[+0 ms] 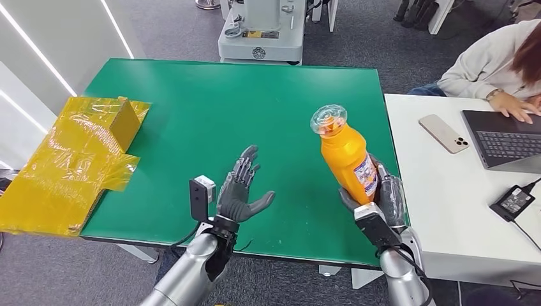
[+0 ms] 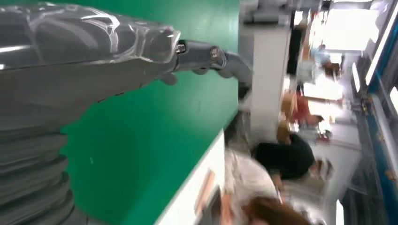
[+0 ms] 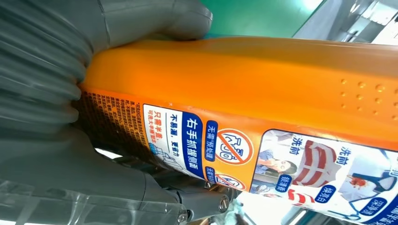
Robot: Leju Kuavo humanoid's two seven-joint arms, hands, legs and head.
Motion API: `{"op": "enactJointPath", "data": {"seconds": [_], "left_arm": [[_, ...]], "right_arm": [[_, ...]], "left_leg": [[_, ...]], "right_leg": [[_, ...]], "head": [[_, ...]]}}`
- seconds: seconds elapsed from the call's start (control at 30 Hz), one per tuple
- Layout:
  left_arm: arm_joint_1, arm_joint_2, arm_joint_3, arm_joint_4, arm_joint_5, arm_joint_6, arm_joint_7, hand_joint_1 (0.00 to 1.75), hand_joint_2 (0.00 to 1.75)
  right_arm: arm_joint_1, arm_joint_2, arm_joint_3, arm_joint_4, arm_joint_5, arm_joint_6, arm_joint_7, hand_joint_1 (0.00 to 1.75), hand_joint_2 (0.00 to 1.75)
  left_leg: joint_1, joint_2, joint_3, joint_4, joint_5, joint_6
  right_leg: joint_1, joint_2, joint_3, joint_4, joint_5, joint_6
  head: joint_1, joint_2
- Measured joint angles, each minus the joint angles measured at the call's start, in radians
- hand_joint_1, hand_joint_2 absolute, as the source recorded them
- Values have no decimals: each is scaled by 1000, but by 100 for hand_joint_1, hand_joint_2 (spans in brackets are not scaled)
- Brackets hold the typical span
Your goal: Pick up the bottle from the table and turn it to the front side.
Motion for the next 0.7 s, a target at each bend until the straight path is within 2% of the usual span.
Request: {"op": "enactJointPath", "data": {"seconds": [0.1,0.27,0.53,0.7], "left_arm": [[-52,-11,3,90,56,-113,6,0,175],[-109,-27,20,179,113,-195,37,0,175],[-159,-44,31,220,142,-210,53,0,175],[-168,-48,31,218,137,-195,53,0,175]], "right_arm": [[0,16,6,0,-8,6,-6,164,175],[4,27,7,0,-46,52,-5,160,175],[-13,51,8,31,-65,107,24,152,175],[-25,57,6,73,-81,124,28,157,175]], "left_leg": [[0,0,0,0,0,0],[0,0,0,0,0,0],[0,0,0,0,0,0],[0,0,0,0,0,0]], "right_leg": [[0,0,0,0,0,0],[0,0,0,0,0,0],[0,0,0,0,0,0],[0,0,0,0,0,0]], "head": [[0,0],[0,0],[0,0],[0,0]]}}
